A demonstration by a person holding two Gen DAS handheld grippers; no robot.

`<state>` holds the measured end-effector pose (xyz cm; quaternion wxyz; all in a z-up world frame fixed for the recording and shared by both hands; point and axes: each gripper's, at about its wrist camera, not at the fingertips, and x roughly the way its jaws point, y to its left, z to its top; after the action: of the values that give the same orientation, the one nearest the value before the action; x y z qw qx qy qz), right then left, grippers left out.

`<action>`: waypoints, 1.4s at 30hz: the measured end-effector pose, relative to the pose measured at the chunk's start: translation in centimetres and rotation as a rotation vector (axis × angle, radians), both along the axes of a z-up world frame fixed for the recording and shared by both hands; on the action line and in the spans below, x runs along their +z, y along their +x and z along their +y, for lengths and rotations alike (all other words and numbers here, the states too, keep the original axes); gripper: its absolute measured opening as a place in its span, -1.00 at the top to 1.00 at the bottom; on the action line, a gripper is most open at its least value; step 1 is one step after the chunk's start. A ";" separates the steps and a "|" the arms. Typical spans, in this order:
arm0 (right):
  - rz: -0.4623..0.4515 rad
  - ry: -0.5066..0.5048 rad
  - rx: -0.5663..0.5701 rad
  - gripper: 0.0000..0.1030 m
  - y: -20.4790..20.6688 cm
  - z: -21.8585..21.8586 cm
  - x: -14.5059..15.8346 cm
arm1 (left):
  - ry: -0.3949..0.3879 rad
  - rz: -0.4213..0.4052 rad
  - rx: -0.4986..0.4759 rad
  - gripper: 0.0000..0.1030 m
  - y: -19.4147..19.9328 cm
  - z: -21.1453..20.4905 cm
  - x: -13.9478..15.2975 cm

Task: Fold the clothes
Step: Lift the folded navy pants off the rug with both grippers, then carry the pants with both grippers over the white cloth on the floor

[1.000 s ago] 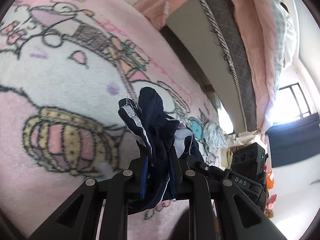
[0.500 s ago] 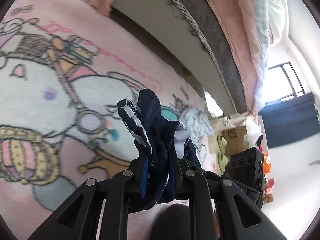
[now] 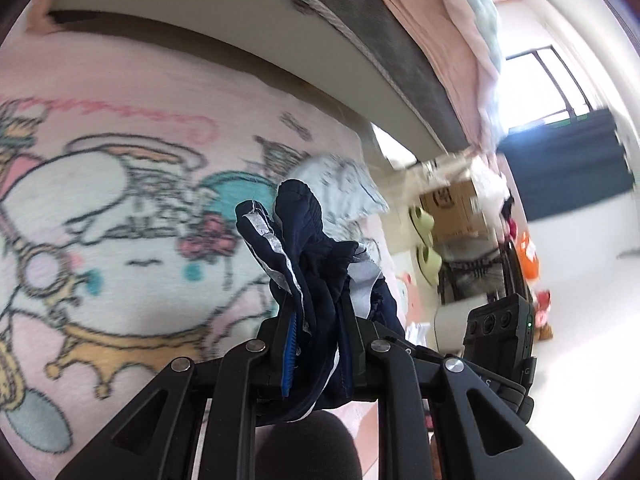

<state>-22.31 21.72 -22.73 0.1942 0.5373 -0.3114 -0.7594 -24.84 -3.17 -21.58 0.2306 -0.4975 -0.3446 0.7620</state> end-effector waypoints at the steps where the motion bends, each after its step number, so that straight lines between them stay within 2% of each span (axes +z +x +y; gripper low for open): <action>1: 0.001 0.002 -0.020 0.84 0.1 1.0 0.2 | -0.003 0.001 -0.022 0.70 -0.4 1.0 0.3; 9: -0.016 -0.010 -0.206 0.84 1.5 9.5 1.0 | -0.037 0.008 -0.228 0.70 -3.7 11.1 1.4; 16: -0.013 -0.032 -0.372 0.84 3.2 16.8 1.7 | -0.069 0.028 -0.389 0.70 -5.1 19.2 1.8; 28: 0.002 -0.045 -0.537 0.84 6.2 24.8 2.3 | -0.111 0.029 -0.551 0.70 -5.6 29.6 2.0; 36: 0.020 -0.060 -0.654 0.84 9.3 29.8 2.9 | -0.125 0.063 -0.661 0.70 -5.0 36.5 2.8; 42: 0.033 -0.022 -0.723 0.84 11.4 33.1 2.8 | -0.119 0.065 -0.749 0.70 -3.9 42.3 2.4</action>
<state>-10.94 54.83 -19.88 -0.0762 0.3780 -0.4863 -0.7841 -28.73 39.08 -19.18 0.4747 -0.5769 -0.0866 0.6591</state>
